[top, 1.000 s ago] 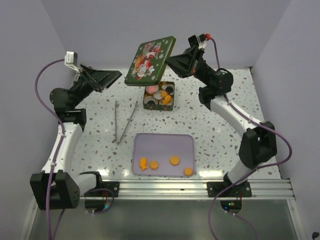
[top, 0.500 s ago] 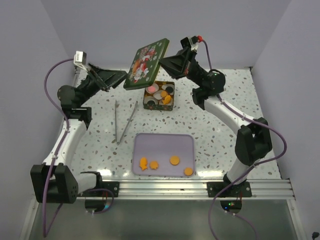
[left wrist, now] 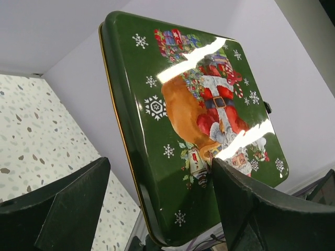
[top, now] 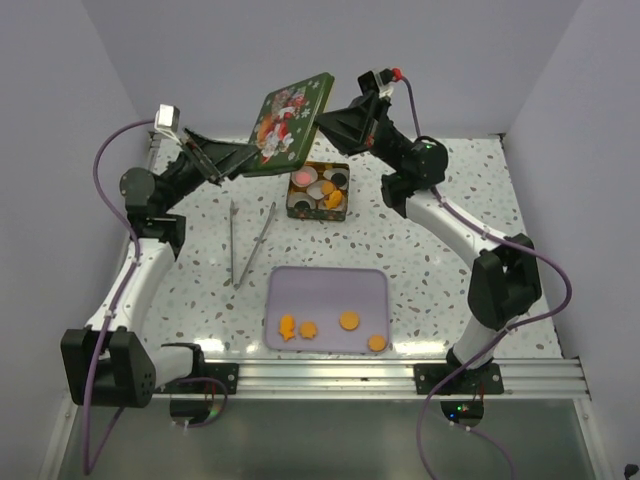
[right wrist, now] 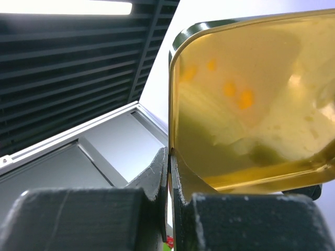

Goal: Pack the cookies

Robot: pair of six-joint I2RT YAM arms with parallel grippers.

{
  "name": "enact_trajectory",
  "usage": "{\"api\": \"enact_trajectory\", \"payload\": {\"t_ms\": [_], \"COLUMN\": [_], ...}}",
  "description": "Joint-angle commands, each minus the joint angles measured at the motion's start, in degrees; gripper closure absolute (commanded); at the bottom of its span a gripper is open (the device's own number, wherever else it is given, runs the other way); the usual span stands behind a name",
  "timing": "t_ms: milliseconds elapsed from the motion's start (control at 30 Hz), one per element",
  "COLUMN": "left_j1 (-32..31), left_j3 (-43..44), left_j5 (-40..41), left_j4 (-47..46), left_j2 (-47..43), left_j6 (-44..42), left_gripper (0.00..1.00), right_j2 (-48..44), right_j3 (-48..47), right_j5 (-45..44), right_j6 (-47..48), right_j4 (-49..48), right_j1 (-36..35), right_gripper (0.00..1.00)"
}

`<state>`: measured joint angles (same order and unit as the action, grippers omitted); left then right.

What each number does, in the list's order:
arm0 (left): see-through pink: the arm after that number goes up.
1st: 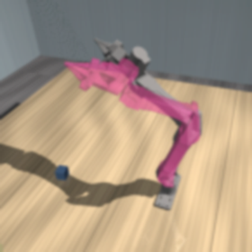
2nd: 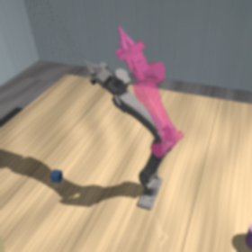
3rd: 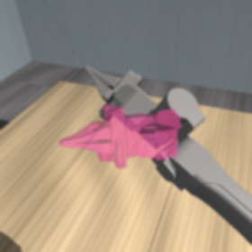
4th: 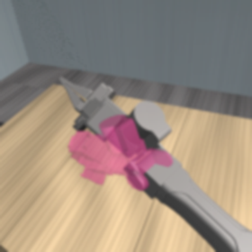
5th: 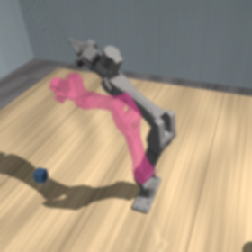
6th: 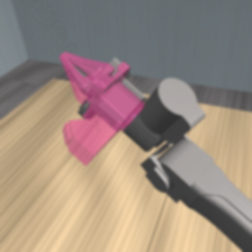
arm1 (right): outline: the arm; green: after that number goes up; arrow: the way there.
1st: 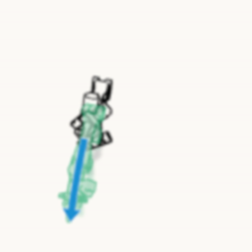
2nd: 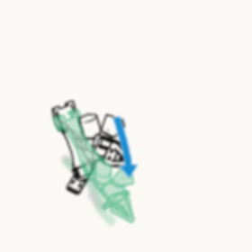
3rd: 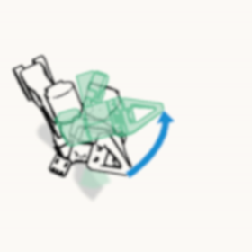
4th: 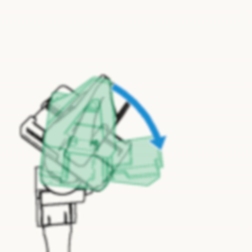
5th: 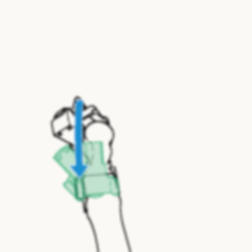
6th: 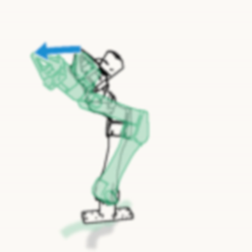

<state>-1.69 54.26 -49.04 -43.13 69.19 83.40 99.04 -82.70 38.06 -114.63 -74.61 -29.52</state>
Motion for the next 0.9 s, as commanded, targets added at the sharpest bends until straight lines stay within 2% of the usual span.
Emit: {"api": "enact_trajectory", "payload": {"t_ms": [0, 233, 400, 567, 667, 700, 767, 800, 867], "left_j1": [-0.15, -0.06, 0.20, 1.43, 1.69, 3.09, 3.54, 3.63, 3.71], "left_j3": [-1.87, -0.82, -1.00, -0.91, -0.73, -0.65, -0.56, -0.56, -0.56], "left_j5": [0.69, 1.31, 2.36, 1.84, 0.96, 0.70, 0.26, 0.17, -0.01], "left_j4": [-5.34, -23.29, -33.31, -33.33, -32.19, -31.75, -30.87, -30.61, -29.56], "left_j2": [-0.99, 2.35, 4.02, 3.85, 3.67, 3.67, 3.67, 3.67, 3.85], "left_j6": [0.79, 14.42, 21.53, 22.51, 22.43, 22.25, 21.90, 21.72, 21.20], "left_gripper": [0.17, 0.19, 0.37, 0.55, 0.70, 0.72, 0.77, 0.78, 0.80], "right_j2": [-0.96, -1.14, -0.52, -0.87, -0.78, -0.78, -1.13, -1.31, -2.45], "right_j3": [-1.95, -0.19, -0.01, 1.13, 2.27, 2.71, 4.81, 5.61, 7.89], "right_j5": [-1.59, -0.80, 0.17, 1.40, 3.41, 4.03, 5.35, 5.79, 6.75], "right_j6": [-21.34, -20.11, -19.23, -18.35, -18.26, -18.26, -18.18, -17.74, -16.42], "right_j4": [-18.12, -18.03, -18.03, -17.94, -17.85, -17.85, -17.59, -16.98, -15.75], "right_j1": [-0.45, -1.07, -1.33, -1.33, -1.24, -1.24, -1.07, -0.98, -0.98], "right_gripper": [1.00, 1.00, 1.00, 1.00, 1.00, 0.91, 0.67, 0.51, 0.41]}}
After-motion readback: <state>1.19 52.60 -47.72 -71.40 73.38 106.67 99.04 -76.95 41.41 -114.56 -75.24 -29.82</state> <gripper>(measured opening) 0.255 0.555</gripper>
